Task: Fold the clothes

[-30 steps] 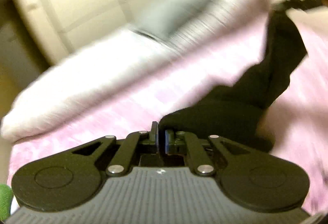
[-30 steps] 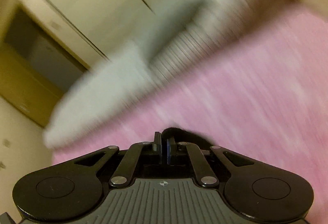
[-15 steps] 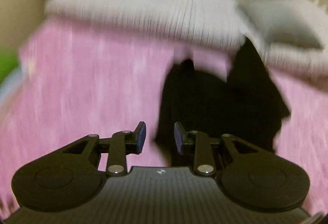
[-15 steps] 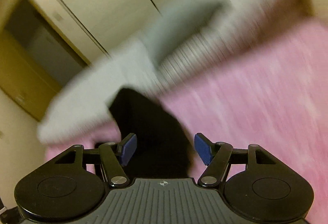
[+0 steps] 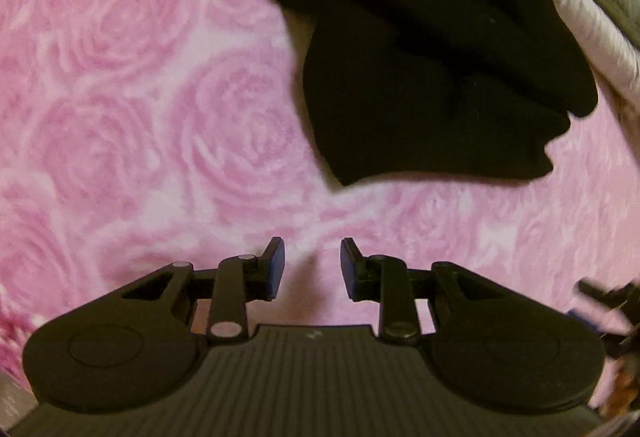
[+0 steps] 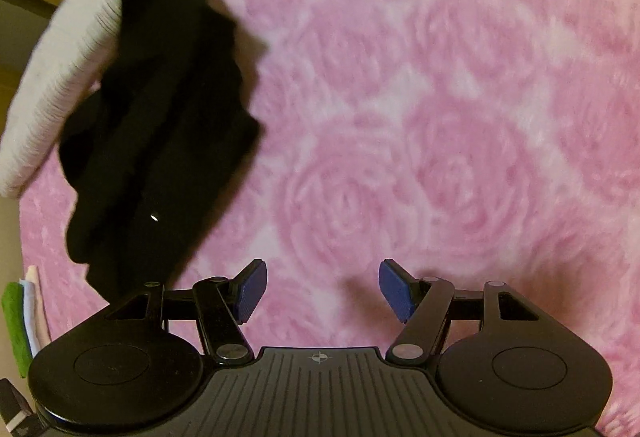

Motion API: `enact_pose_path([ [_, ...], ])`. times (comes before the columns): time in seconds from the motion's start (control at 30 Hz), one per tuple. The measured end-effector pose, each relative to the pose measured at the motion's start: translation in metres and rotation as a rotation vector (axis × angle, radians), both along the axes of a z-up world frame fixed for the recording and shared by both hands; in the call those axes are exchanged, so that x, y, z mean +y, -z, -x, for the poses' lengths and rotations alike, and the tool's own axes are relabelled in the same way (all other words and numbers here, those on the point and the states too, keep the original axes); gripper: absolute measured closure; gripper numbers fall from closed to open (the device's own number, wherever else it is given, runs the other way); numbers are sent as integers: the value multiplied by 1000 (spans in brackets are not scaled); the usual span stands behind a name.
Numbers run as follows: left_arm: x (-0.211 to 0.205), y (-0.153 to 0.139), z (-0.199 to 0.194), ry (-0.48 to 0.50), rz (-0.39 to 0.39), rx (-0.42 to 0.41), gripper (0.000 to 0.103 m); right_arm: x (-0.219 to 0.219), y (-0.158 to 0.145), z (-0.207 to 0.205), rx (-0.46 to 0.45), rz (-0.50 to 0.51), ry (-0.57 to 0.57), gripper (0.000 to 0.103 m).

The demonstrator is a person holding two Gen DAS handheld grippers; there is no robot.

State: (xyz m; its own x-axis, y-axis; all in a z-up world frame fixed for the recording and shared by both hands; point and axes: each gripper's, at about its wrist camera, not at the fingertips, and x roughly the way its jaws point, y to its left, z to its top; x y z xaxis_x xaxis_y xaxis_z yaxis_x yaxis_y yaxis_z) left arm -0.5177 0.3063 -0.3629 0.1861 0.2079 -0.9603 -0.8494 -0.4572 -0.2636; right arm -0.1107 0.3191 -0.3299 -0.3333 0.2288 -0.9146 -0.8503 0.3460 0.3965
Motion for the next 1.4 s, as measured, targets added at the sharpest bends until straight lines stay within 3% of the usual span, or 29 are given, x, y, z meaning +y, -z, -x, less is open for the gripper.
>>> enact_pose_path([
  [0.13,0,3,-3,25,18,40,78,10,8,-1,-2,9,-1,36],
  [0.4,22,-6,-31,199,67,211,78,33,3,19,-56,-11,-79,36],
  [0.67,35,2,-36,217,38,222,77,53,13,31,-57,-33,-131,36],
  [0.8,38,7,-22,149,-23,179,76,64,23,28,-28,-62,-120,36],
  [1.0,45,23,10,-36,-118,112,73,83,47,16,120,-118,15,36],
  [1.2,45,45,29,-197,-121,15,72,100,69,14,231,-176,133,43],
  [1.4,43,64,33,-299,-157,-79,64,119,81,31,180,-203,83,56],
])
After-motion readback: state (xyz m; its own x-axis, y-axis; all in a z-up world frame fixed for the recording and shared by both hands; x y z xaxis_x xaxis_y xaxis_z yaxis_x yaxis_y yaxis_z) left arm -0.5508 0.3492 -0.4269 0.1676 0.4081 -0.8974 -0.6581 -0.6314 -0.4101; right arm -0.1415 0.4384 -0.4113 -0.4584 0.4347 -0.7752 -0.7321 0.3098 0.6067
